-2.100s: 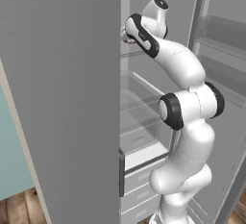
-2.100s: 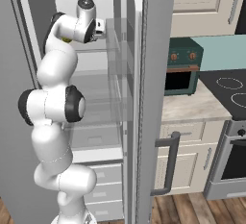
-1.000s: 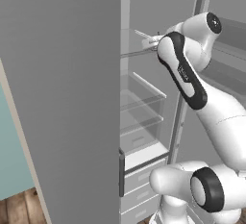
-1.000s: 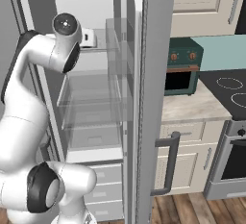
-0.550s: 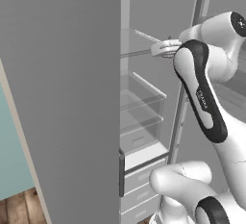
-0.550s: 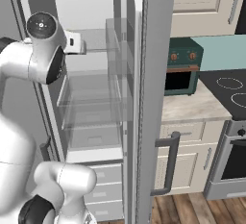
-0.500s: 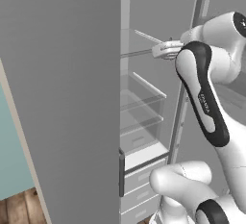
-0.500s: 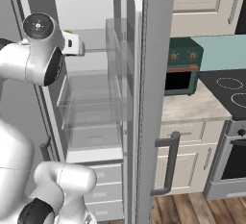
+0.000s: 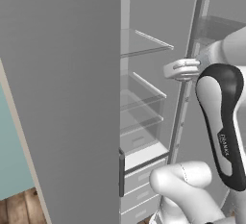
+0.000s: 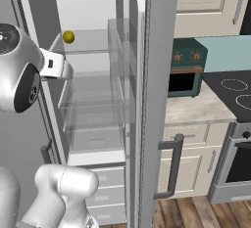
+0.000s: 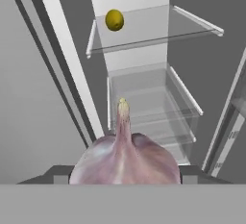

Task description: Retrieve the bottle and the shaker from the cabinet and place them next to the mixing bowl on the counter. Then add garlic from the fridge to the mixing bowl.

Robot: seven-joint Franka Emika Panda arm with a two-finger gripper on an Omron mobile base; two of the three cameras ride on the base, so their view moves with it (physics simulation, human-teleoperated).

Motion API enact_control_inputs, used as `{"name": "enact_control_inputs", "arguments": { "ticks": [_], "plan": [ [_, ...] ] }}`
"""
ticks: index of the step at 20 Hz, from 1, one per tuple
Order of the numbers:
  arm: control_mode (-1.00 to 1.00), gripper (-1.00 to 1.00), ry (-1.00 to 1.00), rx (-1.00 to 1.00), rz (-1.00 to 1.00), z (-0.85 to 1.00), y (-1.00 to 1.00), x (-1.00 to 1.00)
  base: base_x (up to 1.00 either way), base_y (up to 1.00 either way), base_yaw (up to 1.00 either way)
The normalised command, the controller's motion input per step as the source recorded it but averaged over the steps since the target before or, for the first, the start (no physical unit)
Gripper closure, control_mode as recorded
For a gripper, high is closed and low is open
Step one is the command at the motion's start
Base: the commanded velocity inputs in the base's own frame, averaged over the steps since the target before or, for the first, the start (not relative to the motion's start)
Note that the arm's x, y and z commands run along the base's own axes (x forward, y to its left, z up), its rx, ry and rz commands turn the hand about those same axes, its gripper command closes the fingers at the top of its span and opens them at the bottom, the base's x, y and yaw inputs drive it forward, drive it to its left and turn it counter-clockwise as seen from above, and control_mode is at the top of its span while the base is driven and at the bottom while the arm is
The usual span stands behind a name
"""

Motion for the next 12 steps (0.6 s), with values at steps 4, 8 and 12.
{"name": "enact_control_inputs", "arguments": {
  "ticks": [4,8,12],
  "plan": [
    [-1.00,1.00,0.00,0.00,-0.09,-0.14,-0.16,-0.47,0.00,0.00,0.00],
    [-1.00,1.00,0.00,0.00,-0.02,-0.02,-0.02,-0.09,0.00,0.00,0.00],
    [-1.00,1.00,0.00,0.00,0.00,0.00,0.00,0.00,0.00,0.00,0.00]
  ]
}}
